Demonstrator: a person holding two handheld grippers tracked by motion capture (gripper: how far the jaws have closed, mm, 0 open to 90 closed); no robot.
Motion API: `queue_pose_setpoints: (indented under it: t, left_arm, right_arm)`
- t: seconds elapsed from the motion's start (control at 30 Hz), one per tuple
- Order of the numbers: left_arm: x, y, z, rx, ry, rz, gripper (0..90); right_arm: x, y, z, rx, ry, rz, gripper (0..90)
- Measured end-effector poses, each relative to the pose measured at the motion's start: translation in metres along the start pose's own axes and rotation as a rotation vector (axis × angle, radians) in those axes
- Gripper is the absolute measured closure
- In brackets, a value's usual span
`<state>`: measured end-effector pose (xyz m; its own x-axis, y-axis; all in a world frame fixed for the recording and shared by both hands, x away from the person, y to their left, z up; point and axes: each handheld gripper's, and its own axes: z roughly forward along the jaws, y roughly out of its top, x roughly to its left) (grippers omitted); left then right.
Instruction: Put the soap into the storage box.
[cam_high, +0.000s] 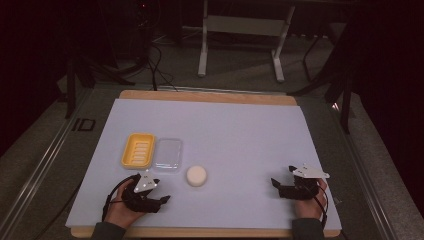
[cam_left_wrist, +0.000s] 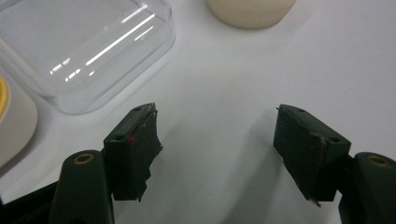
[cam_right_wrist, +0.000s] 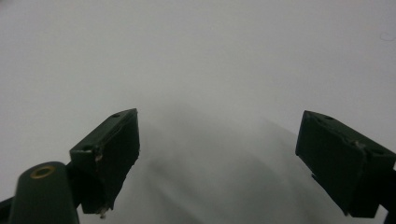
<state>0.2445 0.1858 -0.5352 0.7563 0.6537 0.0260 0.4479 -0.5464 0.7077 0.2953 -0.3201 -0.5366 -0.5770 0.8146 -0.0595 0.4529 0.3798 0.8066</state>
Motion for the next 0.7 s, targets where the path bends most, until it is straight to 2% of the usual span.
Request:
queue_pose_setpoints:
  t: [0.23,0.37,0.7]
  left_arm:
    - [0.001,0.008,-0.008,-0.028,-0.009,0.003,29.4]
    - [-0.002,0.015,-0.006,-0.011,-0.006,0.040,28.3]
    - [-0.004,0.028,-0.005,-0.014,0.004,0.072,27.7]
  right_arm:
    - [0.000,-0.001,-0.002,-0.026,-0.009,-0.002,13.5]
    - [0.001,-0.001,-0.002,-0.026,-0.008,-0.007,13.6]
    - [0.001,-0.001,-0.002,-0.025,-0.006,-0.010,13.5]
